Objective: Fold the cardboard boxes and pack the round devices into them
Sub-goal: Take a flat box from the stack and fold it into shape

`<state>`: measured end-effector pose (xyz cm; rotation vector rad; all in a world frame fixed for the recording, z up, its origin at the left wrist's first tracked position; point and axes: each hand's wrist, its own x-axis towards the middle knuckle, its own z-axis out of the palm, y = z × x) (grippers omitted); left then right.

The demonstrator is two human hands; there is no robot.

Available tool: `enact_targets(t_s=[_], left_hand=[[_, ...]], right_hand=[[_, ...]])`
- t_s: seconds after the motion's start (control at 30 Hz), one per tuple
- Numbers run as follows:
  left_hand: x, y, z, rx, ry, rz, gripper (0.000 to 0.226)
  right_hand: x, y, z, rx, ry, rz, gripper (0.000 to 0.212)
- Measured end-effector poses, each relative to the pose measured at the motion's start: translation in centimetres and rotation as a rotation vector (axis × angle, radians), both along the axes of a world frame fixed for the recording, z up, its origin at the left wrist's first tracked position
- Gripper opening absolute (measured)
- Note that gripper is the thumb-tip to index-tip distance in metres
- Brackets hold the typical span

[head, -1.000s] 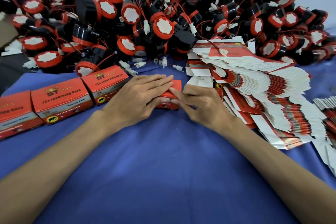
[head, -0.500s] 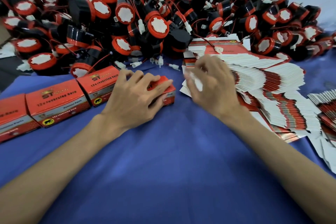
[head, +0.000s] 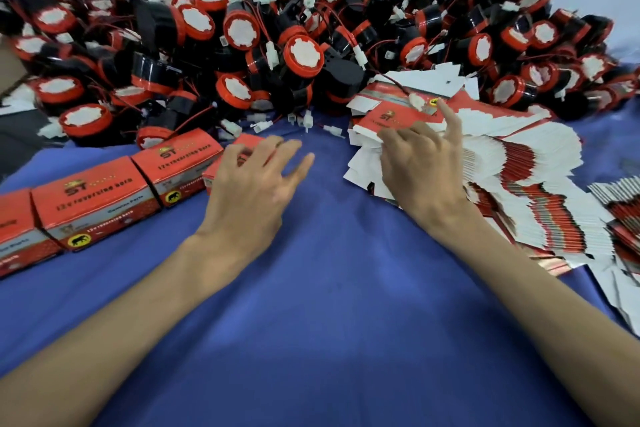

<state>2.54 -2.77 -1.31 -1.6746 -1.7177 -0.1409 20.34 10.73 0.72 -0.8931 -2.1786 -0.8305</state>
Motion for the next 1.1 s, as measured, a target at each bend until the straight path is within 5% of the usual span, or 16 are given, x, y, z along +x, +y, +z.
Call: enact_targets(t_s=[0.1, 0.2, 0.33, 0.47, 0.57, 0.67, 0.73, 0.8, 0.97, 1.1], left_hand=[[0.2, 0.0, 0.4, -0.082, -0.009, 0.096, 0.033], [-0.4, 0.1, 0.5, 0.065, -0.036, 0.080, 0.040], [1.0, 0.2, 0.0, 0.235, -0.705, -0.456, 0.078], [2.3, 0.0, 0.1, 0.412, -1.286, -0.530, 0.095], [1.9, 0.0, 0.2, 0.363, -1.238, -0.509, 0.089], [2.0, 0.1, -0.2, 0.269, -1.066, -0.453, 0.059], [2.0, 0.1, -0.2, 0.231, -1.243, -0.429, 0.045], [2.2, 0.2, -0.1, 0.227, -1.486, -0.408, 0.045], [2.5, 0.6, -0.1, 0.543, -1.548, -0.343, 0.041], [2.3, 0.4, 0.2, 0.400, -1.829, -0.457, 0.018]], right_hand=[[0.2, 0.0, 0.4, 0.193, 0.119, 0.362, 0.015], [-0.4, -1.5, 1.0, 0.221, 0.277, 0.717, 0.017], [-1.3, -4.3, 2.7, -0.017, 0.587, 0.922, 0.018], [-1.9, -6.1, 4.2, -0.343, 0.968, 0.880, 0.023], [-2.1, -5.5, 3.8, -0.604, 1.129, 0.686, 0.012], [-2.2, -4.1, 2.3, -1.052, 1.251, 0.487, 0.012], [-2.3, -3.5, 1.1, -1.203, 1.190, 0.394, 0.013], [-2.3, -3.7, 0.1, -1.048, 0.891, 0.321, 0.033], [-3.1, -6.6, -2.3, -0.751, 0.183, 0.269, 0.083], [-3.1, -7.2, -2.1, -0.926, 0.128, 0.301, 0.099]])
